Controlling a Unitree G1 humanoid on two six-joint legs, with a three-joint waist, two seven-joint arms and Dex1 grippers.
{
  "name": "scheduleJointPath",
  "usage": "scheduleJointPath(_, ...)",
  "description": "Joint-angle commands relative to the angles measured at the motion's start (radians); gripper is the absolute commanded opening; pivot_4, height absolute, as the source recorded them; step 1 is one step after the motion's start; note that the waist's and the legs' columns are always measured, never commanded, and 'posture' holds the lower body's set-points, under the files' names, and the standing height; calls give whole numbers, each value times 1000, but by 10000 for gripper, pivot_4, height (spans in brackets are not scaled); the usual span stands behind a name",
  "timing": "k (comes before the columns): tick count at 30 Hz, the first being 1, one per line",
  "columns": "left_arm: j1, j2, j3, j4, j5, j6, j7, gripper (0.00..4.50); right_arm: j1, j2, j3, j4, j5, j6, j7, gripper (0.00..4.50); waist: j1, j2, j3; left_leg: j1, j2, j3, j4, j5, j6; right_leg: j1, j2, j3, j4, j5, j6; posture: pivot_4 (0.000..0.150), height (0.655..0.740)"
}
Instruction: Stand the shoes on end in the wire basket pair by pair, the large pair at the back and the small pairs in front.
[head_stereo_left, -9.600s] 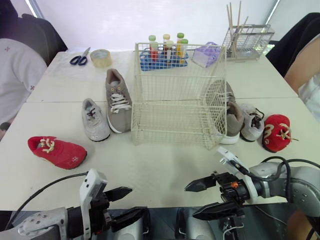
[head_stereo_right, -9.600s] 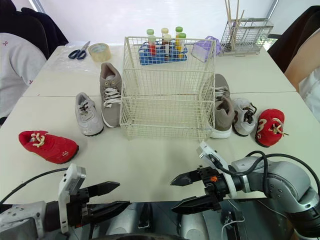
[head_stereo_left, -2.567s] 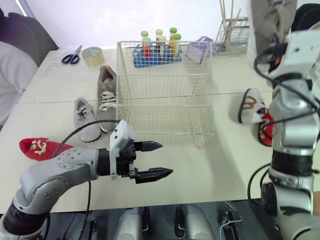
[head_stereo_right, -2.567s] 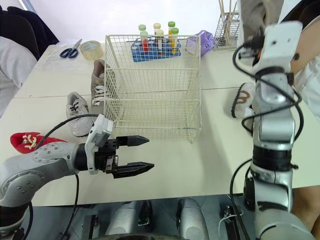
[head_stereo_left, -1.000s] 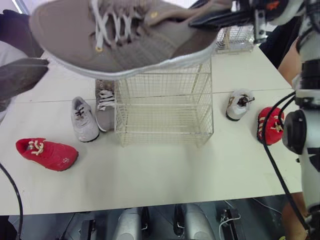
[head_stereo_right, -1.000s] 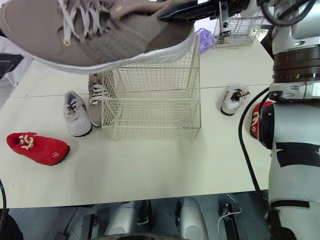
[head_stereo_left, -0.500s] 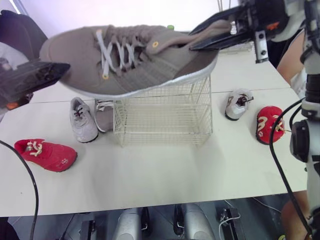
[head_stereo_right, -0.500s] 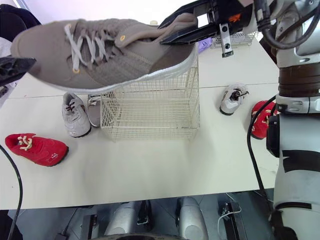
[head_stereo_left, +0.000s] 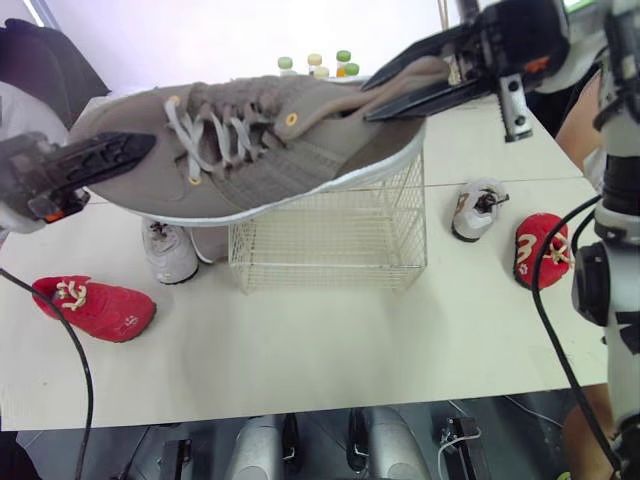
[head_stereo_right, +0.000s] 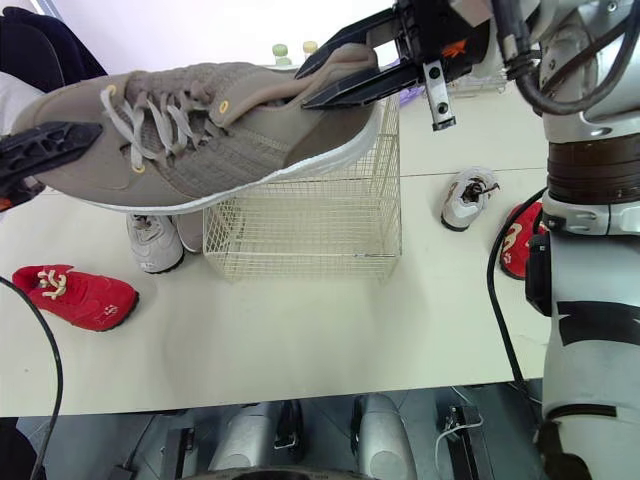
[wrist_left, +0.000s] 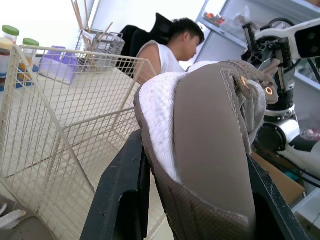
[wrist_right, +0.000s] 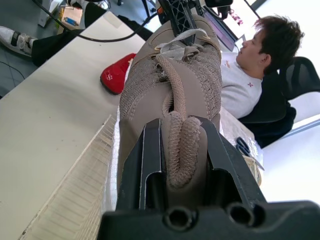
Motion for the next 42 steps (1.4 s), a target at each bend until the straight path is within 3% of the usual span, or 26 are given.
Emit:
scheduleJointPath(1,-19,-33,86,-41,-80,-37,39,14457,-36,-9,-57,64,-39,-26,-77,21188,1,0,0,0,0,0,0,0,0,0,0,0,0,0,0,1500,7400)
scheduleJointPath(5,9,-108,150,-95,-156,-89,159,14457,-16,-50,-135,132,-30,86,-211,40392,1,-2,0,0,0,0,1,0,0,0,-2,1,0,0,0,1500,7400)
scheduleJointPath(9,50,-211,205,-198,-257,-196,321,14457,107,-79,-320,101,141,377,-368,40392,8,-9,-1,0,-1,-4,1,0,0,5,-4,-1,-3,0,0,1500,7400)
scheduleJointPath(13,33,-337,191,-307,-294,-350,448,14457,294,6,-519,-1,404,692,-562,40392,6,-10,-2,4,-2,-5,1,0,0,9,-5,-1,-2,0,0,1500,7400)
scheduleJointPath(17,8,-454,153,-388,-260,-473,498,14457,508,66,-478,-240,541,872,-635,40392,4,-10,-2,9,-1,-5,0,0,0,13,-4,-1,-1,1,-1,1500,7400)
scheduleJointPath(21,25,-522,134,-427,-237,-544,487,14457,529,170,-506,-307,648,904,-772,40392,3,-8,-1,12,-1,-3,0,1,0,12,-2,2,2,1,-1,1500,7400)
scheduleJointPath(28,15,-548,112,-422,-229,-612,460,14457,499,341,-522,-319,786,837,-954,40392,8,-11,-3,11,-1,-3,0,1,0,13,0,2,2,1,-1,1500,7400)
scheduleJointPath(29,13,-551,110,-414,-223,-620,455,14457,506,355,-511,-328,794,832,-959,42760,8,-11,-3,11,-1,-3,0,1,0,13,0,2,2,1,-1,1500,7400)
scheduleJointPath(42,7,-624,19,-310,-169,-636,373,14457,497,517,-367,-432,643,558,-1076,42760,6,-11,-3,11,-1,-3,0,1,0,13,2,2,1,1,-1,1500,7400)
